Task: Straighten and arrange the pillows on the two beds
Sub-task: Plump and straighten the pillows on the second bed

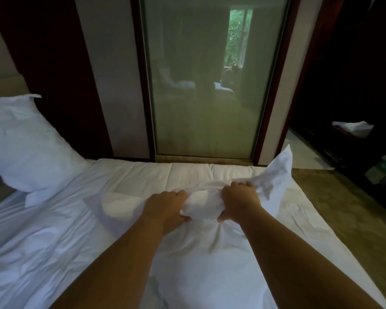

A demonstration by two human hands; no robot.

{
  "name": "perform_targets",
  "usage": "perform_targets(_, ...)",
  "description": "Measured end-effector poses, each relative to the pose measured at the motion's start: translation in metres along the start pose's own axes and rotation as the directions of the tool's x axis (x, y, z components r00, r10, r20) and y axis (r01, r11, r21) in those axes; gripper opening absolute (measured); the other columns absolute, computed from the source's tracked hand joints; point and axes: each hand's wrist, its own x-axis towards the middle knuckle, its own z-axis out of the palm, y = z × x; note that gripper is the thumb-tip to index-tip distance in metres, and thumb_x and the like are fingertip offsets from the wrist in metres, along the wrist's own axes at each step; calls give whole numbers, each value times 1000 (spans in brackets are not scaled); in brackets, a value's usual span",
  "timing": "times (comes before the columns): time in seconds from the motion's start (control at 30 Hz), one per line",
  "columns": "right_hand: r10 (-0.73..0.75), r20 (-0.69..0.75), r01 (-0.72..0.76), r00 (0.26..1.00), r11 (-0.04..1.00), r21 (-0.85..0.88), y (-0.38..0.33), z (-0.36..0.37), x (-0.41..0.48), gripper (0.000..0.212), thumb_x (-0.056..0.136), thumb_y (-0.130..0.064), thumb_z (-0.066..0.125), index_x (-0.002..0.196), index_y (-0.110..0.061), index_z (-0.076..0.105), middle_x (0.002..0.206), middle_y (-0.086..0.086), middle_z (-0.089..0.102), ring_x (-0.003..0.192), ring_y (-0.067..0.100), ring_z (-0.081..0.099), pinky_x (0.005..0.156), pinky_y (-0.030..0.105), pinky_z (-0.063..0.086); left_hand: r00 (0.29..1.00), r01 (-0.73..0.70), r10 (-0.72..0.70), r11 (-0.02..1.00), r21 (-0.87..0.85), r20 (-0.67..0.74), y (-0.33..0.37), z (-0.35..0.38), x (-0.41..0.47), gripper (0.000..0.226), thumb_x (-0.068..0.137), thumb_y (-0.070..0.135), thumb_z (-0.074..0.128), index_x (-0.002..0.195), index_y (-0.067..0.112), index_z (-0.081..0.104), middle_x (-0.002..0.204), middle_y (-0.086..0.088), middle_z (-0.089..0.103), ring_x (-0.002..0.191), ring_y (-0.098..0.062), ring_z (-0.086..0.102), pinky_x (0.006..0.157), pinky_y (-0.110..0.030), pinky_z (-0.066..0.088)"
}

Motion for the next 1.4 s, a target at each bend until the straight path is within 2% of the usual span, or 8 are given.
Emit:
perform_targets(0.2, -191, 101, 200, 976, 976, -84, -24, -15, 70, 34, 92, -34, 57, 120, -14, 61, 123, 7, 63, 116, 26, 59, 96, 37, 46, 993, 77, -85, 991, 110, 77, -40, -7, 19, 33, 94, 36, 47, 122, 18, 54, 123, -8, 61, 111, -28, 59, 87, -35, 45)
perform_targets(0.4, -444, 135, 461, 886, 874, -150, -93, -91, 128, 35, 92, -38, 52, 117, -16, 63, 121, 9, 64, 113, 27, 60, 77, 29, 40, 953, 285, -297, 945, 160, 62, -108, -48, 12, 30, 97, 29, 41, 119, 20, 58, 123, -8, 61, 113, -28, 58, 89, -36, 45)
perform_targets(0.5, -635, -21, 608, 772, 747, -268, -144, -118, 143, 56, 90, -54, 31, 116, -17, 63, 123, 7, 63, 116, 26, 58, 89, 32, 44, 906, 412, -423, 895, 170, 30, -149, -68, -11, 33, 98, 34, 41, 126, 24, 56, 132, -8, 56, 122, -27, 53, 98, -38, 42)
perform_targets(0.6, -748, -60, 695, 661, 639, -330, -196, -150, 148, 45, 94, -49, 44, 120, -17, 63, 129, 6, 61, 121, 25, 55, 99, 32, 41, 864, 494, -503, 851, 177, 4, -190, -95, -44, 35, 99, 38, 39, 127, 25, 56, 133, -6, 56, 122, -25, 53, 100, -37, 41)
perform_targets(0.87, -794, -383, 659, 473, 607, -444, -349, -248, 134, 30, 95, -35, 47, 110, -17, 65, 116, 7, 66, 109, 28, 62, 94, 40, 49, 741, 657, -651, 753, -22, -165, -303, -192, -133, 33, 97, 37, 44, 110, 18, 67, 117, -5, 65, 108, -22, 59, 83, -28, 42)
perform_targets(1.0, -781, -505, 617, 369, 612, -495, -448, -278, 124, 25, 96, -31, 45, 103, -18, 65, 108, 4, 68, 100, 25, 65, 88, 39, 52, 699, 684, -661, 730, -16, -271, -374, -219, -191, 34, 99, 34, 43, 124, 19, 62, 132, -7, 58, 125, -25, 50, 95, -32, 38)
perform_targets(1.3, -783, -536, 684, 317, 580, -443, -647, -326, 92, 32, 99, -31, 43, 117, -13, 61, 120, 9, 64, 112, 28, 60, 90, 36, 45, 607, 712, -718, 682, -170, -339, -540, -237, -303, 19, 90, 33, 57, 79, 18, 59, 98, -14, 68, 98, -32, 64, 85, -40, 50)
perform_targets(1.4, -807, -503, 716, 308, 545, -436, -700, -320, 96, 33, 97, -33, 44, 116, -15, 63, 119, 9, 64, 112, 29, 60, 90, 35, 46, 565, 744, -772, 630, -223, -292, -580, -218, -325, 20, 89, 38, 58, 84, 19, 63, 92, -8, 68, 92, -29, 65, 83, -41, 53)
